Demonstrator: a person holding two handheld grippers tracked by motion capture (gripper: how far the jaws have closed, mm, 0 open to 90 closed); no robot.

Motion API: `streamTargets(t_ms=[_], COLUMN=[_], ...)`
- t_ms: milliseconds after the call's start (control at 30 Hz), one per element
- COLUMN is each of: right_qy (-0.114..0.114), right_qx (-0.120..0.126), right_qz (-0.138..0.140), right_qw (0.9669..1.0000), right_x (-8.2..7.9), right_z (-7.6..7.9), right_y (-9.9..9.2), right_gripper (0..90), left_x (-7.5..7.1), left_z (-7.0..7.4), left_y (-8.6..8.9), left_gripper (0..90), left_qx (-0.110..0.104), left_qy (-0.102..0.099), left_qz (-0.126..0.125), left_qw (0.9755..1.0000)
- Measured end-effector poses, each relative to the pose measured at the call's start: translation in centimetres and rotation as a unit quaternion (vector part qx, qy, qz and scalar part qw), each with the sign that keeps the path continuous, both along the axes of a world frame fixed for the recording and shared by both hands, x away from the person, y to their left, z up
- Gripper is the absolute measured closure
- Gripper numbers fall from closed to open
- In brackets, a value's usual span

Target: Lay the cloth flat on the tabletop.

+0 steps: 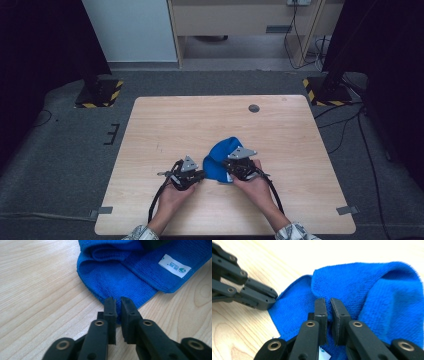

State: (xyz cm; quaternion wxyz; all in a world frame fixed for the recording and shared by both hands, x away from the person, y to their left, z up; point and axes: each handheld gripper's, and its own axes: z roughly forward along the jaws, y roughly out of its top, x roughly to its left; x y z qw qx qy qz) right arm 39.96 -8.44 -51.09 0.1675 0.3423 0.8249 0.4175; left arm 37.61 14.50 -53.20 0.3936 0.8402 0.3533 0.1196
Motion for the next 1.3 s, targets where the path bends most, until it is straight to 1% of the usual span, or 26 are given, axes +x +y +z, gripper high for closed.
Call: streamTargets(t_ms=[67, 100, 167, 200, 267, 300, 367, 500, 567, 600, 633, 700, 733, 767, 867, 933, 967, 1167, 1267, 1300], right_qy=[-0.003, -0.006, -0.005, -0.008, -0.009, -0.01, -0.011, -0.014, -0.015, -0.013, -0.013, -0.018, -0.018, -0.017, -0.02, -0.021, -0.023, -0.029, -0.032, -0.033], right_qx=[0.003, 0.007, 0.009, 0.011, 0.012, 0.015, 0.016, 0.023, 0.024, 0.025, 0.025, 0.029, 0.028, 0.029, 0.031, 0.032, 0.035, 0.046, 0.051, 0.052], right_qz=[-0.001, -0.002, -0.002, -0.003, -0.001, -0.002, -0.003, -0.006, -0.005, -0.007, -0.007, -0.008, -0.007, -0.009, -0.008, -0.008, -0.009, -0.012, -0.016, -0.017], right_qw=[1.0, 1.0, 0.9999, 0.9999, 0.9999, 0.9998, 0.9998, 0.9996, 0.9996, 0.9996, 0.9996, 0.9994, 0.9994, 0.9994, 0.9993, 0.9992, 0.9991, 0.9984, 0.9981, 0.9979], right_x=[0.0, 0.0, 0.0, 0.0, 0.1, 0.1, 0.1, 0.2, 0.3, 0.2, 0.2, 0.3, 0.3, 0.3, 0.3, 0.3, 0.3, 0.4, 0.4, 0.5], right_z=[0.3, 0.6, 0.7, 0.8, 0.9, 1.1, 1.2, 1.7, 1.8, 2.0, 2.0, 2.1, 2.1, 2.2, 2.3, 2.4, 2.7, 3.4, 3.8, 3.9], right_y=[-0.1, -0.3, -0.3, -0.4, -0.5, -0.6, -0.7, -1.1, -1.2, -1.3, -1.3, -1.4, -1.5, -1.5, -1.6, -1.7, -1.8, -2.4, -2.8, -3.0], right_gripper=[85.0, 85.3, 85.5, 85.6, 85.6, 85.6, 85.5, 85.6, 85.6, 85.7, 85.7, 86.0, 86.0, 86.0, 86.1, 86.1, 86.1, 86.2, 86.3, 86.3], left_x=[0.0, 0.0, 0.0, 0.0, -0.1, -0.1, -0.1, 0.0, 0.0, 0.1, 0.1, 0.1, 0.1, 0.1, 0.1, 0.2, 0.2, 0.4, 0.5, 0.5], left_z=[0.0, 0.2, 0.2, 0.3, 0.6, 0.9, 0.9, 1.1, 1.1, 1.2, 1.2, 1.2, 1.3, 1.3, 1.6, 1.7, 1.8, 2.1, 2.6, 2.6], left_y=[0.0, 0.1, 0.1, 0.1, 0.3, 0.5, 0.6, 1.0, 1.0, 1.1, 1.1, 1.2, 1.4, 1.4, 1.7, 1.9, 2.1, 2.7, 3.3, 3.3], left_gripper=[86.9, 87.5, 87.6, 87.9, 87.9, 88.1, 88.1, 88.2, 88.2, 88.2, 88.2, 88.2, 88.2, 88.2, 88.3, 88.3, 88.3, 88.6, 88.6, 88.7], left_qx=[0.0, -0.001, -0.003, -0.006, -0.007, -0.012, -0.013, -0.024, -0.024, -0.028, -0.028, -0.033, -0.038, -0.038, -0.049, -0.052, -0.058, -0.07, -0.086, -0.086], left_qy=[0.0, -0.003, -0.006, -0.008, -0.016, -0.025, -0.027, -0.028, -0.028, -0.027, -0.027, -0.028, -0.03, -0.03, -0.033, -0.034, -0.036, -0.036, -0.042, -0.042], left_qz=[-0.001, -0.001, 0.001, 0.002, 0.008, 0.014, 0.016, 0.025, 0.026, 0.029, 0.029, 0.032, 0.034, 0.034, 0.042, 0.045, 0.05, 0.06, 0.069, 0.069], left_qw=[1.0, 1.0, 1.0, 0.9999, 0.9998, 0.9995, 0.9994, 0.999, 0.999, 0.9988, 0.9988, 0.9986, 0.9982, 0.9982, 0.9973, 0.9971, 0.9964, 0.9951, 0.993, 0.993])
